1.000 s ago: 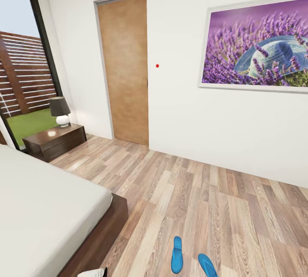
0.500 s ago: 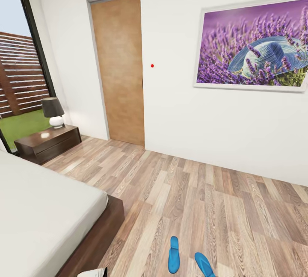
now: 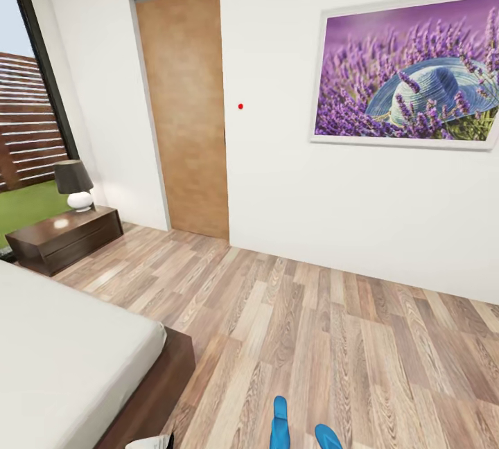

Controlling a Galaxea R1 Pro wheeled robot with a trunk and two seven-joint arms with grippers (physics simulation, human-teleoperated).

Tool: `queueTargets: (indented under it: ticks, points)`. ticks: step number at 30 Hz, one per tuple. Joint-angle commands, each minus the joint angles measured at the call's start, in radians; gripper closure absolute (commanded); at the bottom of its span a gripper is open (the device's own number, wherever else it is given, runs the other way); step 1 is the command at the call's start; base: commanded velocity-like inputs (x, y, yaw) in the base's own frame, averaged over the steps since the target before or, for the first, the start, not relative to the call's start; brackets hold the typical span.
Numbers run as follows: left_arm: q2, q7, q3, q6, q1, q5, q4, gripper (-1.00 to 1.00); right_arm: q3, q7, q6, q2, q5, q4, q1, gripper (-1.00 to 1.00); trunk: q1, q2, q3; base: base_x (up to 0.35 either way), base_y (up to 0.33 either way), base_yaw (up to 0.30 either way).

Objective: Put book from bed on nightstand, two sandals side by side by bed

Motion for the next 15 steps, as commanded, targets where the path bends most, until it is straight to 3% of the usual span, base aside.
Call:
queueTargets:
  ticks: [1, 10, 15]
  points:
    - [0.000, 0.000, 0.000, -0.001, 0.000, 0.007, -0.001, -1.00, -0.001, -0.001, -0.001, 0.000, -0.002, 0.000, 0.000, -1.00, 0.000, 0.000, -0.001, 0.041, 0.000, -0.001]
    - [0.000, 0.000, 0.000, 0.000, 0.000, 0.008, -0.001, -1.00, -0.002, -0.001, -0.001, -0.004, -0.003, 0.000, 0.000, -1.00, 0.000, 0.000, -0.001, 0.265, 0.000, 0.000]
    - [0.000, -0.001, 0.000, 0.000, 0.000, 0.008, -0.001, -1.00, -0.002, -0.001, -0.001, -0.005, -0.004, 0.000, 0.000, -1.00, 0.000, 0.000, -0.001, 0.083, 0.000, 0.000]
